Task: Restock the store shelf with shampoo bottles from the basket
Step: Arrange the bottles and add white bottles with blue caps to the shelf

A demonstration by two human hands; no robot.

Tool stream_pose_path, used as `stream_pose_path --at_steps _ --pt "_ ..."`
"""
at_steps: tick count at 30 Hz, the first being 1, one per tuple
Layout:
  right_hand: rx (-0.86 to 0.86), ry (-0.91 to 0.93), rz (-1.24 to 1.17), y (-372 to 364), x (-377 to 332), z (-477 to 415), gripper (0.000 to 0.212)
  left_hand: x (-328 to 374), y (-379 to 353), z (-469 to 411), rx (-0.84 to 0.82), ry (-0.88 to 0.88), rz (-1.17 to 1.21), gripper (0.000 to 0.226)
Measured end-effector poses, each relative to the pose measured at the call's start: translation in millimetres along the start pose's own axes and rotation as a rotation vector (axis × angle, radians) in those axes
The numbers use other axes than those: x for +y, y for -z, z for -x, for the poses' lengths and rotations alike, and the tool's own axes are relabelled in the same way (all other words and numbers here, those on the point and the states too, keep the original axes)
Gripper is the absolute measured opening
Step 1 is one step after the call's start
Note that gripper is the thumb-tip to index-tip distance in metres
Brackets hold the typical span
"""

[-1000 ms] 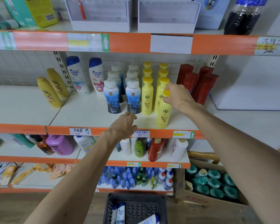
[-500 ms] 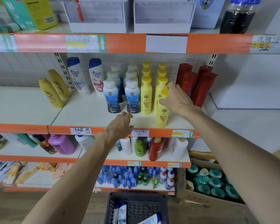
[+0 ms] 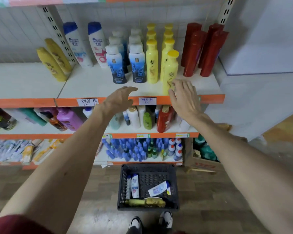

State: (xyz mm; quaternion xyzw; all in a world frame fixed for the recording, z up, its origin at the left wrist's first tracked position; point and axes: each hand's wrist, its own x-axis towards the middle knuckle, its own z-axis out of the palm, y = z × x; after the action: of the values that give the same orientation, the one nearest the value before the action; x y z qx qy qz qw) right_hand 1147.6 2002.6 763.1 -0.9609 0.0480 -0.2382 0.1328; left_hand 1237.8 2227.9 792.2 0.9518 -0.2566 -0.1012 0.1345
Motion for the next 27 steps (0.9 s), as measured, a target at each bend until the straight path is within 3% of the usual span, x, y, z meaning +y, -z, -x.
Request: stream_pose_path --at_steps 5,10,16,21,27 --pt "-0.105 0.074 0.017 -18 -26 18 0.037 -16 -26 16 -0.01 0.036 0.091 0.059" --pt "-0.226 0.048 0.051 -70 -38 73 0.035 -42 -70 42 0.104 -0.012 0.172 0.049" --pt "-0.593 -0.049 0.05 -142 -41 164 0.045 -88 -172 74 -0.123 0.016 0.229 0.04" --pt "-0.843 -0.212 -0.009 -242 -19 245 0.044 -125 -327 89 -0.371 0.114 0.192 0.041" --pt "-1.11 -0.29 -0.023 -439 57 389 0.04 -174 -588 107 -0.596 0.12 0.245 0.035"
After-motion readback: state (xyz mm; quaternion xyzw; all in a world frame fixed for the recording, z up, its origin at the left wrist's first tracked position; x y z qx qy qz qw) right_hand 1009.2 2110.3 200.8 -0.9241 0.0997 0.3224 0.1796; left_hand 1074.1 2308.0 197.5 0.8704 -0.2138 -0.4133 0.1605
